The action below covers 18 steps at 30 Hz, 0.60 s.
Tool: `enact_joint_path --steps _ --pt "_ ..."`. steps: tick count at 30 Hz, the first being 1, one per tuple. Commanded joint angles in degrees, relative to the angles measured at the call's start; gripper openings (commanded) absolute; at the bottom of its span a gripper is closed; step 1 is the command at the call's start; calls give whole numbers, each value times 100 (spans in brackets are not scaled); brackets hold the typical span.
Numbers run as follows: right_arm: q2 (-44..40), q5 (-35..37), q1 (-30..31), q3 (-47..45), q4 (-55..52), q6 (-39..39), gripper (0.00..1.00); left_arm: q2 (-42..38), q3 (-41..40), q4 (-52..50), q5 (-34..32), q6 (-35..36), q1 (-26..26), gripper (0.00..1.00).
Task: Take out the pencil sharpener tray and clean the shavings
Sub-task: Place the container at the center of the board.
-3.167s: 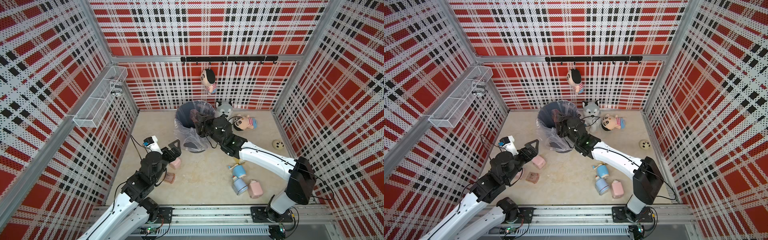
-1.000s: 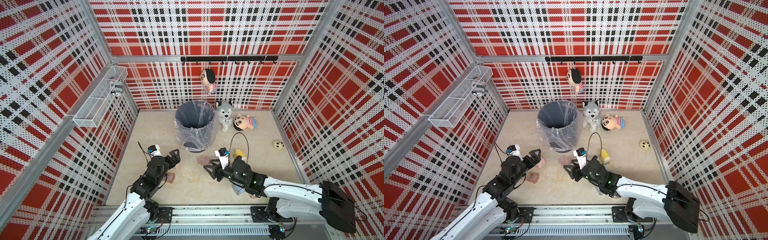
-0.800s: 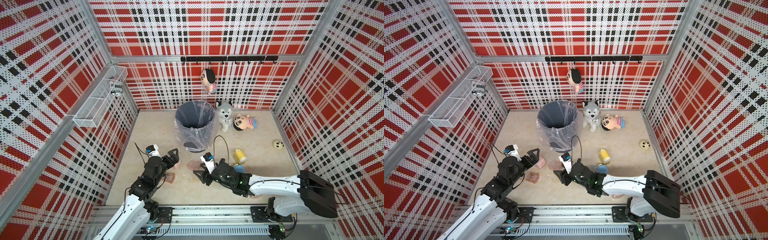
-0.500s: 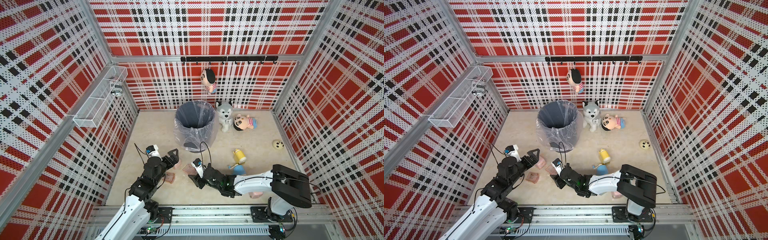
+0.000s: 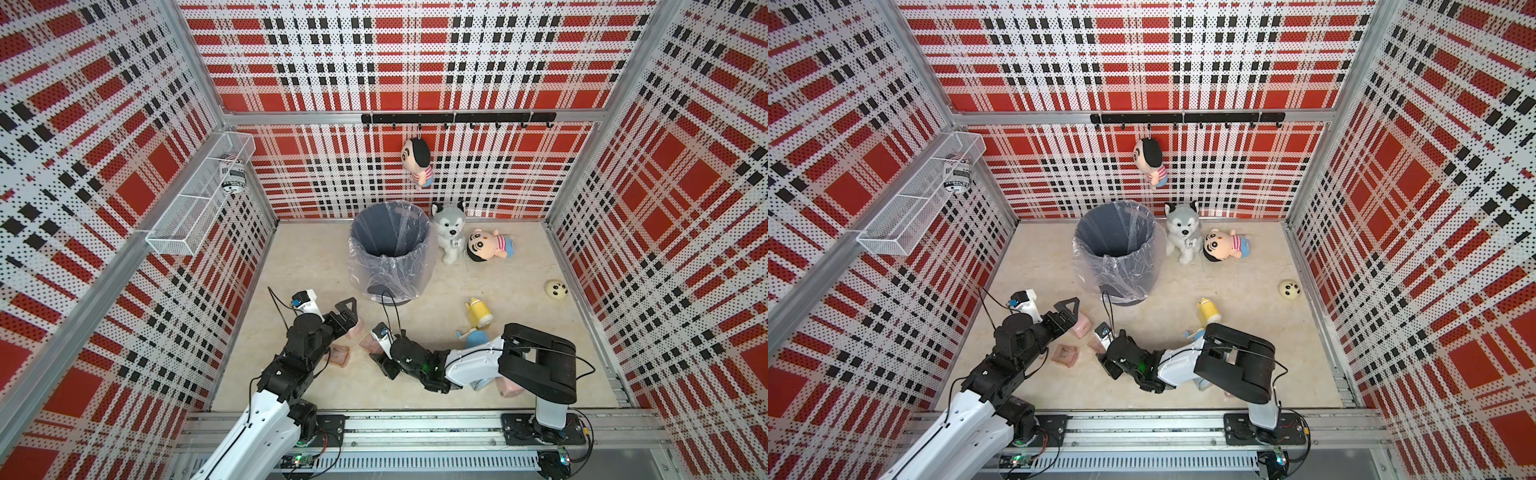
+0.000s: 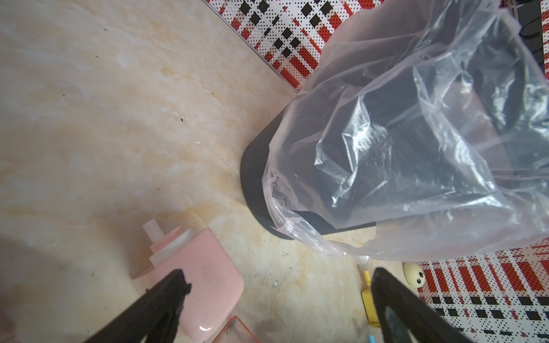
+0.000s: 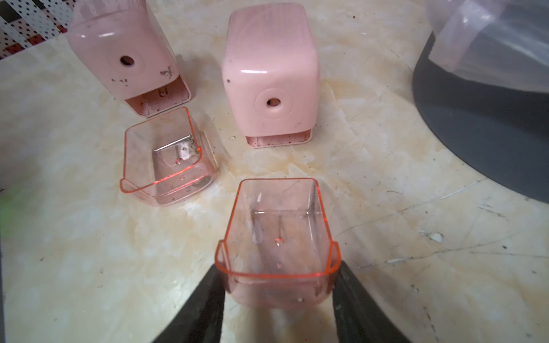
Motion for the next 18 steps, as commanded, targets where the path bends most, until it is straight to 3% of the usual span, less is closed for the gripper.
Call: enact_joint_path --steps 1,8,13,18 --pt "248 -33 43 149 129 -47 43 -39 -56 139 45 64 60 98" --pt "584 -97 43 276 170 -54 48 -46 -47 139 69 55 60 98" --pt "701 -120 43 329 188 -17 63 -74 -29 113 89 16 60 98" --pt "658 -115 43 317 169 5 71 -143 -37 96 74 -72 34 98"
